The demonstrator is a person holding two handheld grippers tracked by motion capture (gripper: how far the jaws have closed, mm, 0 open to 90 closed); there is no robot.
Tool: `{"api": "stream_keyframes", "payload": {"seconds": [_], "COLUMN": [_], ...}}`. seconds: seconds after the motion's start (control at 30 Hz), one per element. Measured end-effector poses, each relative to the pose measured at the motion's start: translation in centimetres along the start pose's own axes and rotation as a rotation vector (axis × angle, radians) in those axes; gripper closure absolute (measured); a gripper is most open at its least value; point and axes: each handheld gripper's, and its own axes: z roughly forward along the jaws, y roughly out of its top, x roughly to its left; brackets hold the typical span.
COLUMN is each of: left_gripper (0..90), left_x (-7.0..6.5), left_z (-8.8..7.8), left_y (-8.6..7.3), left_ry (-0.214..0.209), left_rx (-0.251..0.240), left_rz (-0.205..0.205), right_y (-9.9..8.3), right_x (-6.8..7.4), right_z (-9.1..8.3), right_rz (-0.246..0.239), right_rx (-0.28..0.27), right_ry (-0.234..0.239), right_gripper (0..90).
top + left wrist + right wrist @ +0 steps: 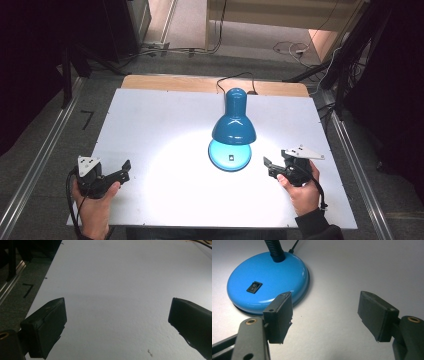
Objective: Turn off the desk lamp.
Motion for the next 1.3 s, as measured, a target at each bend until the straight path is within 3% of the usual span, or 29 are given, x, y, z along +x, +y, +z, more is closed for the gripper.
{"api": "stream_keyframes", "payload": {"seconds": [0.6, 0.9, 1.0, 1.3], "left_gripper": [2.1, 2.1, 2.1, 2.2], "left_x": [0.0, 0.0, 0.0, 0.0], "left_z": [0.0, 0.0, 0.0, 0.0], "left_y": [0.0, 0.0, 0.0, 0.0], "left_ry": [-0.002, -0.007, -0.007, -0.008], "left_rx": [0.0, 0.0, 0.0, 0.0], "left_rz": [0.0, 0.0, 0.001, 0.002], "right_y": [0.8, 1.0, 1.2, 1.3], "right_x": [2.4, 3.3, 3.5, 4.2], "right_z": [1.5, 1.8, 2.0, 2.7], "right_rz": [-0.028, -0.039, -0.043, -0.033], "right_rx": [-0.006, -0.028, -0.041, -0.038], "right_ry": [0.066, 0.088, 0.106, 0.159], "right_gripper": [40.6, 57.1, 67.6, 84.1]}}
